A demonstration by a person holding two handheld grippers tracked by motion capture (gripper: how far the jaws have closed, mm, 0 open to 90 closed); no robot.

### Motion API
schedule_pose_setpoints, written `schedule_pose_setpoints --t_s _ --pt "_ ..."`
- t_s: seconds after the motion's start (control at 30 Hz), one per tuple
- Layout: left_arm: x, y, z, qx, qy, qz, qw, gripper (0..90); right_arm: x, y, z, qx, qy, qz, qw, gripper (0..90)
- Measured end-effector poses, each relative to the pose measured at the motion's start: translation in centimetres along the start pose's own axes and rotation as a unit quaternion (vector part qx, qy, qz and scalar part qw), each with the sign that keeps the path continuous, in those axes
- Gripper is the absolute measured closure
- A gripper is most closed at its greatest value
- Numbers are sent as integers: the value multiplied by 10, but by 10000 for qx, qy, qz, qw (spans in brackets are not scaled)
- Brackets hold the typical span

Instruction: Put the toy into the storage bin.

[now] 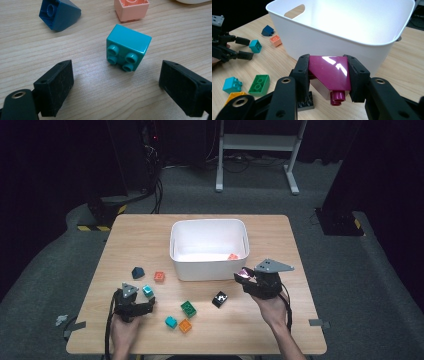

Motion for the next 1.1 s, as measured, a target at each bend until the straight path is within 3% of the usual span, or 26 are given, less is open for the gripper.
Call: schedule_pose_setpoints --t_s 1.1 --pt "0 0 0 1 -2 -1 10000 125 13 2 49 82 -6 -156 9998 588"
Point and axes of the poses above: each handheld gripper's, and its own axes: y roughly forward along the jaws, z roughly out of its top, x roughly to its right, the point moved 4 cm from there along y, roughly forward along the jaws, and after that the axes turned 13 degrees about -x, right-handed, at the moved point
